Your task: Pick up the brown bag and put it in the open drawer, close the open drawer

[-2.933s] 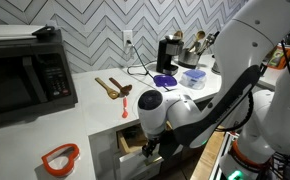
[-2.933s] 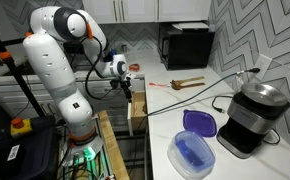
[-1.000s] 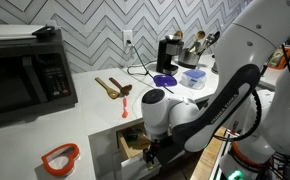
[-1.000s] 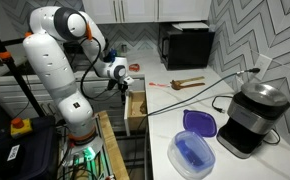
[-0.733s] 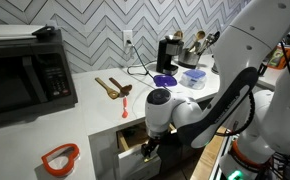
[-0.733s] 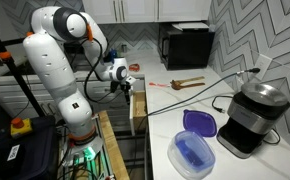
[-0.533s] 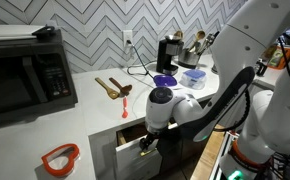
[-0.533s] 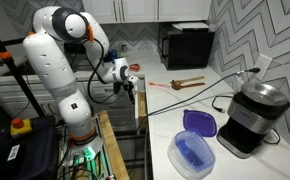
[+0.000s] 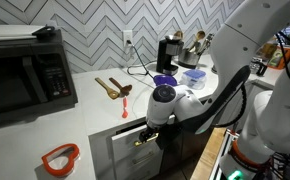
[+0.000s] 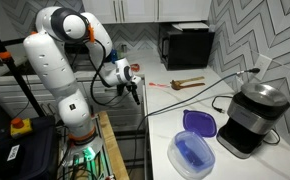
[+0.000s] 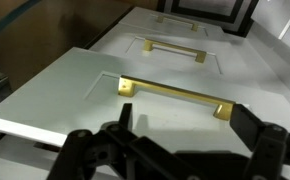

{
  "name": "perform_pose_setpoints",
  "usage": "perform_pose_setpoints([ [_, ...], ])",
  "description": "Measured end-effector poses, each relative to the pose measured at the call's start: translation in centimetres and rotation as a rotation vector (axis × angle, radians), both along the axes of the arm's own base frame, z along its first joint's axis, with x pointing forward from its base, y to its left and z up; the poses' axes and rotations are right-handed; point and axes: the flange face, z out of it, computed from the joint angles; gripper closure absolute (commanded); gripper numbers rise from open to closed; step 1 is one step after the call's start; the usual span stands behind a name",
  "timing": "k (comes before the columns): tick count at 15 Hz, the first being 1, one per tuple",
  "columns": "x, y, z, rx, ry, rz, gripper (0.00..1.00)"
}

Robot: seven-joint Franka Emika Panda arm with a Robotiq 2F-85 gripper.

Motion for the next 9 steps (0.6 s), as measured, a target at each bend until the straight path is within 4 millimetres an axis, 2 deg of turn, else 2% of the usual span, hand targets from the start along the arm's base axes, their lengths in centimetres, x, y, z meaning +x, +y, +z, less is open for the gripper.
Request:
perform_pose_setpoints([
  [6,-0.1,0.0,0.0,-0.004,-0.015,0.005,0.00],
  [9,0.3,0.1,0.9,0.009,-0.008,0.013,0.00],
])
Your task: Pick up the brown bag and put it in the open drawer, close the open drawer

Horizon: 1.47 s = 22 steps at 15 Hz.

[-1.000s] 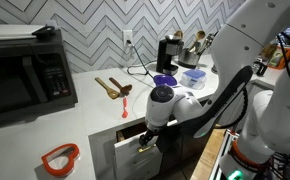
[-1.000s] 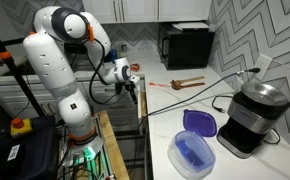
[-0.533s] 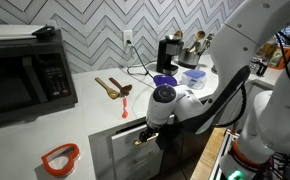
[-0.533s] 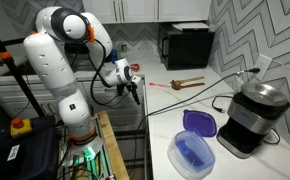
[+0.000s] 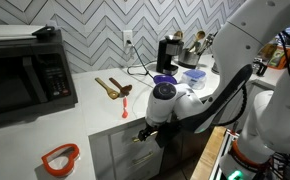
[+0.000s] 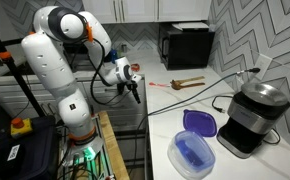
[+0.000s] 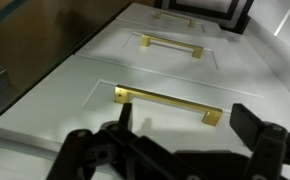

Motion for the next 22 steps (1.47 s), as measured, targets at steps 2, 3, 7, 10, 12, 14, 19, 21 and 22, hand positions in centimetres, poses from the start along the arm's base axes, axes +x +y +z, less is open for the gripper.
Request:
perform_pose_setpoints([
  [2,0.3,0.3,1.3,0.025,0.023,0.021,0.00],
  [3,0.4,0.6,2.2,0.039,0.032,0.035,0.00],
  [7,0.2,2.0,7.4,0.054,0.112,0.081,0.00],
  [10,-0.2,2.2,12.9,0.019,0.164,0.093,0.00],
  [12,-0.6,1.9,16.4,-0.019,0.193,0.099,0.00],
  [14,-1.3,1.4,19.1,-0.053,0.247,0.124,0.00],
  [19,-1.6,0.4,22.6,-0.079,0.284,0.191,0.00],
  [21,-1.5,0.2,23.1,-0.075,0.275,0.204,0.00],
  [22,-1.5,0.1,23.4,-0.072,0.270,0.209,0.00],
])
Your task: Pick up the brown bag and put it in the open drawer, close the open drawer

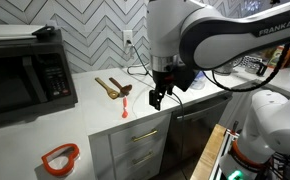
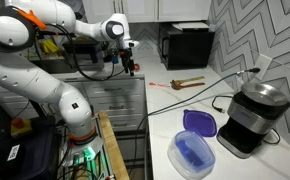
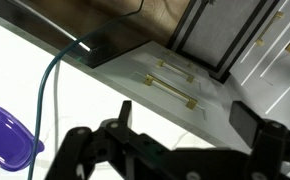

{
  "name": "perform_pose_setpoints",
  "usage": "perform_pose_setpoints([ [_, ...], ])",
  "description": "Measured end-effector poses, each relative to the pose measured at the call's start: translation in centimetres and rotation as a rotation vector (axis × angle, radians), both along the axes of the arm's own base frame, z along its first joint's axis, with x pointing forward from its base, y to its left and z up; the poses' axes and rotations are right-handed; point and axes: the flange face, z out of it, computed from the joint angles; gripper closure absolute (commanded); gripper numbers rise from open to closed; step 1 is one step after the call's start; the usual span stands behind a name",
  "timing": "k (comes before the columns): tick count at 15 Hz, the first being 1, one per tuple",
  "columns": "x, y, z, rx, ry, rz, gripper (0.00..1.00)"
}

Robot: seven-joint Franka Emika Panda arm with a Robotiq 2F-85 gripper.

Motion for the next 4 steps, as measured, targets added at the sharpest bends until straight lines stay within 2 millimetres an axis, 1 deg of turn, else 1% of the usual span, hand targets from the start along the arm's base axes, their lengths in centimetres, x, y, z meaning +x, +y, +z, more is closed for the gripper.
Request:
perform_pose_setpoints([
  [4,-0.10,-0.14,0.42,0.006,-0.008,0.006,0.00],
])
